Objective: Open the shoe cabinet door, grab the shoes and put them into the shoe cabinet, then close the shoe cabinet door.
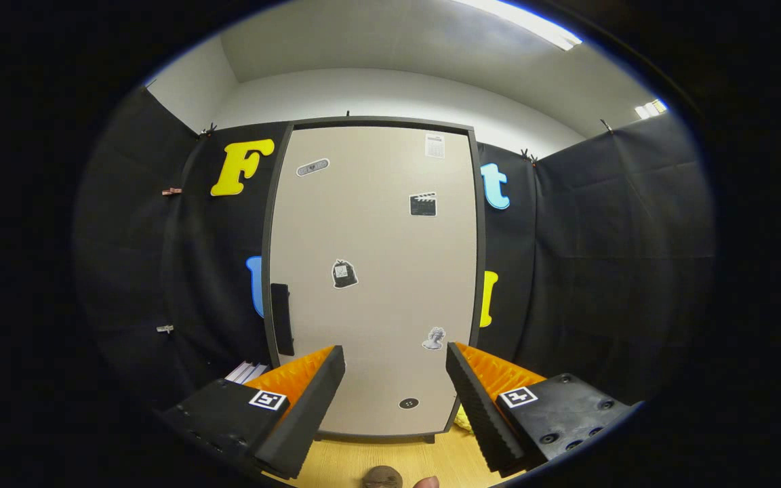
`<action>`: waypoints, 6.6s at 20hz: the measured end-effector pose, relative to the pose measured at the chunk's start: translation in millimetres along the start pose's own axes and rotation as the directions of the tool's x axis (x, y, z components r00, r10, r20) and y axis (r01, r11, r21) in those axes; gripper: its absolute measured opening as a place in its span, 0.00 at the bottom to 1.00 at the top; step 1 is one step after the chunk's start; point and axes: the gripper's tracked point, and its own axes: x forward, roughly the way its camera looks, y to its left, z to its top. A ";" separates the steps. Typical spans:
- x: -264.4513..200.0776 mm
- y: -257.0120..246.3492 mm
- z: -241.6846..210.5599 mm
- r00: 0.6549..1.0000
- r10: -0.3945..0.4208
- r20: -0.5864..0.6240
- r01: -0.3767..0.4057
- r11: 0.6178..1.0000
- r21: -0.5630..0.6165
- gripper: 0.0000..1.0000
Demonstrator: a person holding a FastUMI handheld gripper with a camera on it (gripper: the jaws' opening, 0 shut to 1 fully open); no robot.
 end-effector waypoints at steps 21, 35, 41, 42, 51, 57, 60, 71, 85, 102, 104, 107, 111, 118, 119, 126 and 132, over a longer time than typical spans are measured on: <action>120.1 166.2 -30.0 0.986 0.158 -0.046 -0.154 0.985 0.083 0.98; 188.5 187.8 -76.5 0.989 0.088 -0.121 -0.077 0.992 0.095 0.38; 185.5 188.7 -76.7 0.986 0.120 -0.114 -0.113 0.992 0.065 0.25; 184.1 188.5 -75.5 0.986 0.129 -0.110 -0.123 0.991 0.060 0.17; 121.1 174.6 -65.9 0.976 0.201 -0.086 -0.193 0.977 0.088 0.17; 83.3 155.1 -57.0 0.963 0.254 -0.090 -0.245 0.964 0.098 0.17; 63.1 145.4 -50.6 0.960 0.267 -0.085 -0.259 0.961 0.103 0.17; 18.1 79.9 -41.3 0.968 0.240 -0.069 -0.231 0.966 0.120 0.17; -6.7 -27.1 -37.0 0.986 0.151 -0.074 -0.141 0.982 0.124 0.16; -19.5 -165.5 -31.2 0.999 0.002 -0.038 0.004 0.990 0.138 0.10; -23.3 -158.9 -31.7 0.999 0.006 -0.033 -0.001 0.990 0.143 0.10; -36.0 -163.4 -39.7 0.999 -0.039 -0.036 0.043 0.994 0.101 0.10; -68.0 -137.1 -34.0 0.998 -0.019 -0.065 0.026 0.993 0.114 0.10; -90.3 -12.3 -80.4 0.961 0.212 -0.176 -0.184 0.969 0.163 0.59; -85.3 3.4 -98.5 0.948 0.237 -0.212 -0.203 0.964 0.170 0.72; -58.1 91.7 -265.7 0.799 0.311 -0.515 -0.209 0.946 0.247 0.99; -35.9 111.3 -398.0 0.696 0.257 -0.671 -0.144 0.965 0.221 0.99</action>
